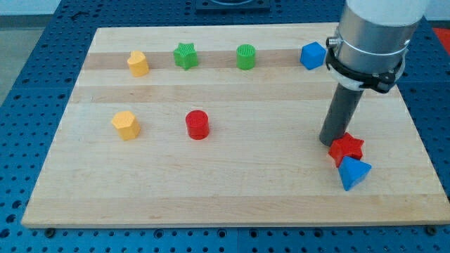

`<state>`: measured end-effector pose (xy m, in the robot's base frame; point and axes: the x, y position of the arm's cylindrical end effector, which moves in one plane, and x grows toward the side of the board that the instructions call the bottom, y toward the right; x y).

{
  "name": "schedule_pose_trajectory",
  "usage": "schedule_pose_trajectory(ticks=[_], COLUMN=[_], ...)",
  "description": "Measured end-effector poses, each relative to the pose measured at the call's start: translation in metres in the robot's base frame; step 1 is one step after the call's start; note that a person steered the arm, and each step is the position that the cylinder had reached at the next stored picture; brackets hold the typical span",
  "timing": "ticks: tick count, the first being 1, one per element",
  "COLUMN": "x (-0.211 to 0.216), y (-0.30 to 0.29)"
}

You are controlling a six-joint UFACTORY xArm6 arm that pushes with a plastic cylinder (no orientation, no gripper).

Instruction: Slide the red circle to blue triangle

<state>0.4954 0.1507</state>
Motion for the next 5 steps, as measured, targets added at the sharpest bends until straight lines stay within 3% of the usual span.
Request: schedule_pose_trajectory(ticks=[1, 3, 5], x=[-0.003, -0.060, -0.061], y=[-0.003, -0.057, -0.066])
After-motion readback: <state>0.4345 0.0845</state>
